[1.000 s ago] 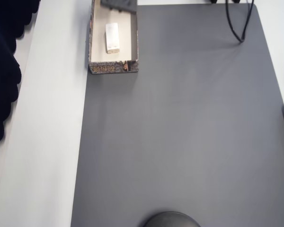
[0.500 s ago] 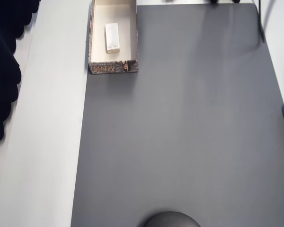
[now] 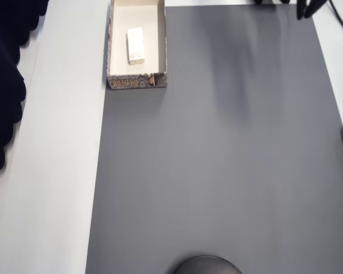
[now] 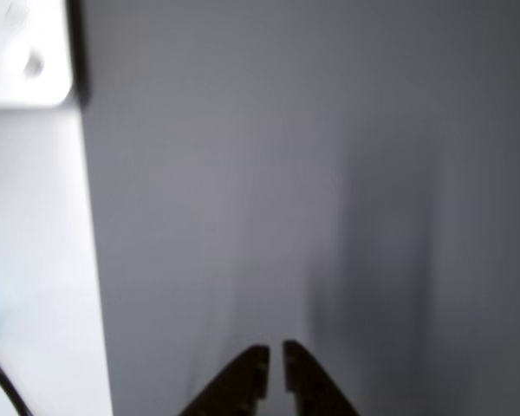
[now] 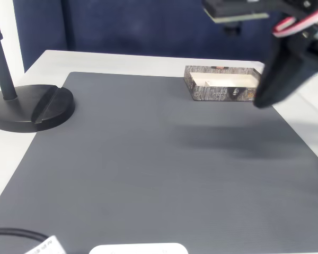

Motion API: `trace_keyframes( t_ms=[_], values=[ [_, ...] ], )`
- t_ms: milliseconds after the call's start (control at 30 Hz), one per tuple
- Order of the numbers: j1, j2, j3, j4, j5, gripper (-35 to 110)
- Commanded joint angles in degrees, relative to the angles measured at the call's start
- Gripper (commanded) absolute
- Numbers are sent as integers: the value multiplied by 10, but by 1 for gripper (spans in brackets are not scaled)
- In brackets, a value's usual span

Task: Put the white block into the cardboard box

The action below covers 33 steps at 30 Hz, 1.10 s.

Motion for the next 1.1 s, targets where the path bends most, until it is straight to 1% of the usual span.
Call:
trace_keyframes(
  t_ms=[0, 100, 367, 600, 867, 1067],
  values=[
    [-44, 100, 94, -37, -8, -2],
    [-62, 171, 171, -69, -37, -2],
    [-94, 298, 321, -112, -82, -2],
    [-63, 401, 452, -190, -83, -2],
    [-9, 480, 519, -204, -45, -2],
    [12, 541, 573, -220, -41, -2]
  ],
)
